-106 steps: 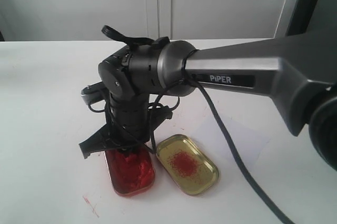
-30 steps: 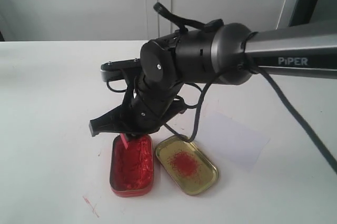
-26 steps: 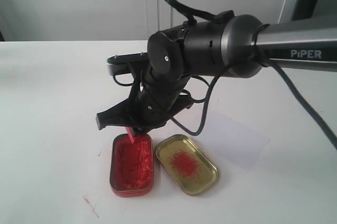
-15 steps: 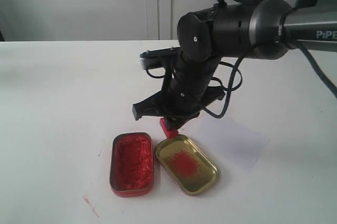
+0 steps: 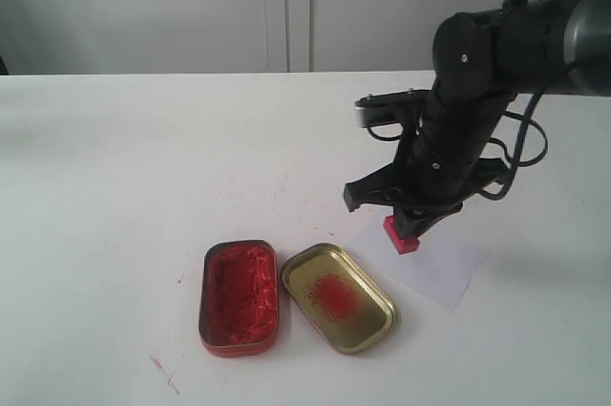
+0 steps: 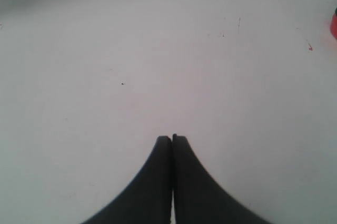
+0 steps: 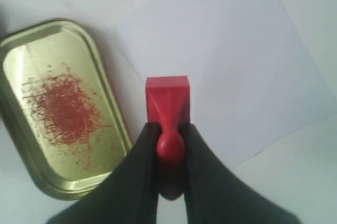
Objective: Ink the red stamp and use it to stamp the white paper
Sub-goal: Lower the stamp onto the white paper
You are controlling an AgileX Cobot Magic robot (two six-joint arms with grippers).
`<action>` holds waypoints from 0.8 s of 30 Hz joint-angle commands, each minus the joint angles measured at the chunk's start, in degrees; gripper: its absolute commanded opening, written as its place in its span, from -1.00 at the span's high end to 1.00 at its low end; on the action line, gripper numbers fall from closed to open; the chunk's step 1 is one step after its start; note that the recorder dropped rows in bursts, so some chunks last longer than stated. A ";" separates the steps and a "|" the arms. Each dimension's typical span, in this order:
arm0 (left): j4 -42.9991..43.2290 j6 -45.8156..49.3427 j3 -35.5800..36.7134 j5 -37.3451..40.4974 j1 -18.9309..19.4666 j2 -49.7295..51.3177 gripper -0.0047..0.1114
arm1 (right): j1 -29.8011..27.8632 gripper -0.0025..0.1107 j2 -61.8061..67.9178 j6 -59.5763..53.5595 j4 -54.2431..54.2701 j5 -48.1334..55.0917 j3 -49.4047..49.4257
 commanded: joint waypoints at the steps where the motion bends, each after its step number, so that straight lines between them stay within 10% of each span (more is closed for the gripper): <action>1: -0.14 -0.09 0.56 0.06 -0.28 -0.22 0.92 | -1.83 0.96 -0.75 -1.07 -1.78 -0.25 0.42; 24: -0.14 -0.09 0.56 0.06 -0.28 -0.22 0.92 | 0.54 0.96 3.03 7.41 -11.87 -1.11 -2.81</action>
